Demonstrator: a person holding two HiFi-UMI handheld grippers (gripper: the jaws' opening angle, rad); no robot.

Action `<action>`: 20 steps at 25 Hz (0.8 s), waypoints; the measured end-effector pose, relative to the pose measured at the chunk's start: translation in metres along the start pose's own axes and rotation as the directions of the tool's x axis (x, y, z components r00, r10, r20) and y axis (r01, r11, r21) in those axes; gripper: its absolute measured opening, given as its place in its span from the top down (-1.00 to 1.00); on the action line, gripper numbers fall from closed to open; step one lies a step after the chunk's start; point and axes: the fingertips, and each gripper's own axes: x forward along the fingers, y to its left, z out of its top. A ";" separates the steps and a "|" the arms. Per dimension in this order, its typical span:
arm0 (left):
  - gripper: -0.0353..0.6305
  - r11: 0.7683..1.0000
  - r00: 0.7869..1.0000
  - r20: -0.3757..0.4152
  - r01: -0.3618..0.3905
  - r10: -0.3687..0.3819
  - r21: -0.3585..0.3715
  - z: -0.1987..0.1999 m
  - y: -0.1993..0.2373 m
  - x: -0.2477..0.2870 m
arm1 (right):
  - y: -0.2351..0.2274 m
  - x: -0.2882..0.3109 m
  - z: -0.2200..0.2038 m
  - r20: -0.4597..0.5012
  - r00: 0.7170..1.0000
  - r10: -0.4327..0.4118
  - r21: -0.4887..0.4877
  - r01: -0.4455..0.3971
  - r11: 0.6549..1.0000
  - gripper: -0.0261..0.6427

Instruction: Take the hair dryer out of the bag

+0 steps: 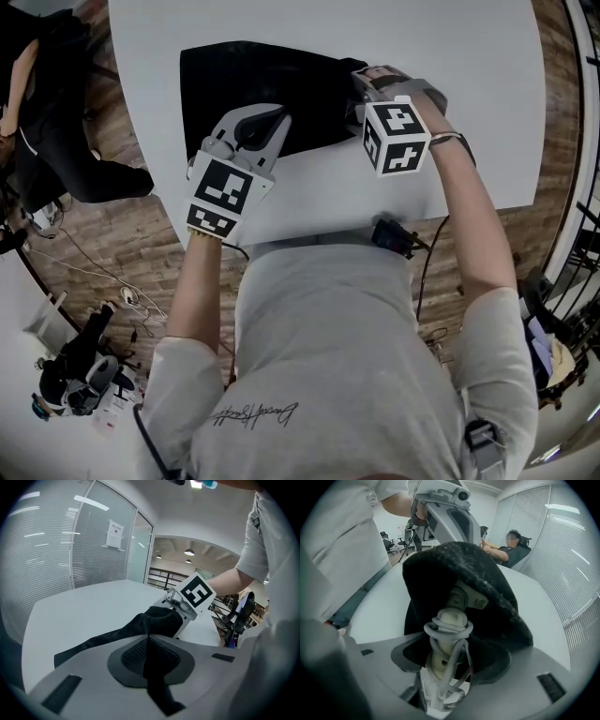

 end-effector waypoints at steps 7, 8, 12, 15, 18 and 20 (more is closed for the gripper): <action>0.84 1.000 1.000 -0.008 0.007 -0.007 0.000 -0.005 -0.002 -0.003 | 0.001 -0.007 -0.003 -0.004 0.999 0.047 -0.009 -0.047 0.999 0.15; 0.84 1.000 1.000 -0.011 0.009 -0.009 0.004 -0.006 -0.002 -0.003 | 0.000 -0.007 -0.004 -0.009 0.999 0.053 -0.020 -0.053 0.998 0.15; 0.84 1.000 1.000 -0.014 0.010 -0.010 0.008 -0.007 -0.002 -0.004 | -0.001 -0.010 -0.006 -0.016 0.998 0.059 -0.028 -0.060 0.998 0.15; 0.84 1.000 1.000 -0.017 0.010 -0.010 0.011 -0.007 -0.002 -0.005 | -0.004 -0.008 -0.005 -0.013 0.999 0.032 -0.005 -0.032 0.999 0.18; 0.84 1.000 1.000 -0.021 0.004 -0.003 0.016 -0.007 -0.001 -0.003 | -0.003 -0.010 -0.005 0.018 1.000 0.022 0.037 -0.022 0.999 0.21; 0.84 1.000 1.000 -0.021 -0.001 0.001 0.010 -0.008 0.001 -0.005 | -0.003 -0.013 -0.004 0.035 0.999 0.025 0.052 -0.027 0.998 0.22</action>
